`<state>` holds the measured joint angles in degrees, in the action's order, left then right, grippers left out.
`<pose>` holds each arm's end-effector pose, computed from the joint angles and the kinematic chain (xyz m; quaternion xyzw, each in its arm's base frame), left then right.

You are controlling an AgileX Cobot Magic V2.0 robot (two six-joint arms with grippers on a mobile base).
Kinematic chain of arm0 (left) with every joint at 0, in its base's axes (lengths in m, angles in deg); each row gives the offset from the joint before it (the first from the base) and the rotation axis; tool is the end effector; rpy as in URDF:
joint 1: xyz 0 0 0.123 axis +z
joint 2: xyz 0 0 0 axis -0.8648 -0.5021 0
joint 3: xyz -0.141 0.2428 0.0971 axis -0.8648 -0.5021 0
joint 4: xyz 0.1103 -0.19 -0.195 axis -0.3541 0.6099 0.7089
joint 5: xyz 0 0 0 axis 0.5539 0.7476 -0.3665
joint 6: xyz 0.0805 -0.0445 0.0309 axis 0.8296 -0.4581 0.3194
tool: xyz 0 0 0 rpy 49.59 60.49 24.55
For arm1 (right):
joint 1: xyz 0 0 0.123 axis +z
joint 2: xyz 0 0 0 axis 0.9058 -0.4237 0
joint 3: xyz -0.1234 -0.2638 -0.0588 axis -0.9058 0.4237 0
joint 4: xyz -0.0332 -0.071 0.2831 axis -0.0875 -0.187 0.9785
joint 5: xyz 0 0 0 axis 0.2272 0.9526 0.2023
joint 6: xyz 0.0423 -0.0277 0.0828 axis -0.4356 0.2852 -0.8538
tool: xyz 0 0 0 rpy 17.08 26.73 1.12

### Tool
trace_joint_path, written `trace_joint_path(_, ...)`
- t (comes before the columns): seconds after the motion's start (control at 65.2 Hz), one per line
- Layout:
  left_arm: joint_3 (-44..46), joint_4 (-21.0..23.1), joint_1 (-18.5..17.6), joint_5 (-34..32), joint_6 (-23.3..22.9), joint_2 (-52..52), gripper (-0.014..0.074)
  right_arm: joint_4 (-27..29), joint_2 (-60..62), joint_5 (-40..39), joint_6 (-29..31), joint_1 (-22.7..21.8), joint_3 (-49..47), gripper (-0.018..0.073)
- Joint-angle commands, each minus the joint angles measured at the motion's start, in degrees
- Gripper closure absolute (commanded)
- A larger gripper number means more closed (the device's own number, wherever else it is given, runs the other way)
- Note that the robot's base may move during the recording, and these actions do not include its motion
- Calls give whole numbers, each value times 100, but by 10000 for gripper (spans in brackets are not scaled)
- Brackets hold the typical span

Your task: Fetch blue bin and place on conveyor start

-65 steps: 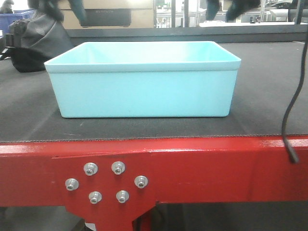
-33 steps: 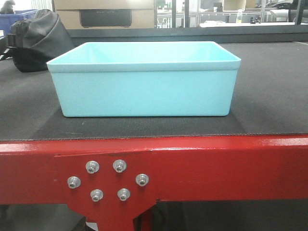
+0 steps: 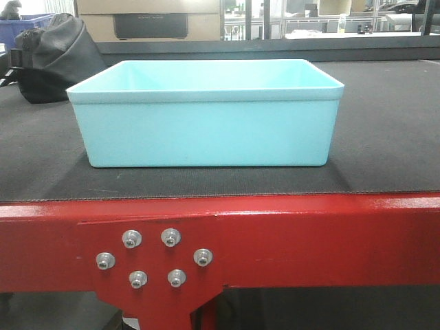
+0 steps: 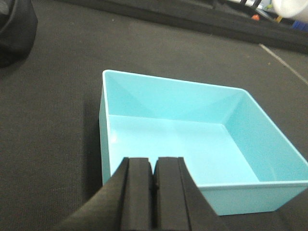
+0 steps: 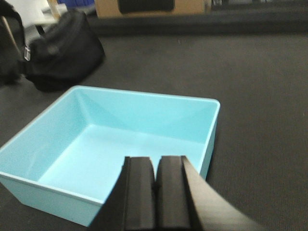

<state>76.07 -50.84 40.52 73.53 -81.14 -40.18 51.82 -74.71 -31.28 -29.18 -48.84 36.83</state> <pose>0.2224 -0.0758 0.3275 0.0187 0.7816 -0.1788 0.5973 0.2443 0.0701 0.3405 -0.0410 0.7651 0.1426 0.6266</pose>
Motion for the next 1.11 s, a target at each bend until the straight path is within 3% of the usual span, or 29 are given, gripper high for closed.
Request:
trace_joint_path(0.0,-232,-30,3,-185,42,644,708,-64,446,-211,69,5,134,722)
trace_joint_path(0.353,-298,-30,3,-155,42,2182,708,-52,1641,2,69,5,152,722)
trace_joint_path(0.998,-298,-30,3,-177,42,2281,708,-52,1872,-87,69,5,152,722)
trace_joint_path(1.09,-298,-30,3,-177,42,2281,708,-52,1872,188,69,-22,152,722)
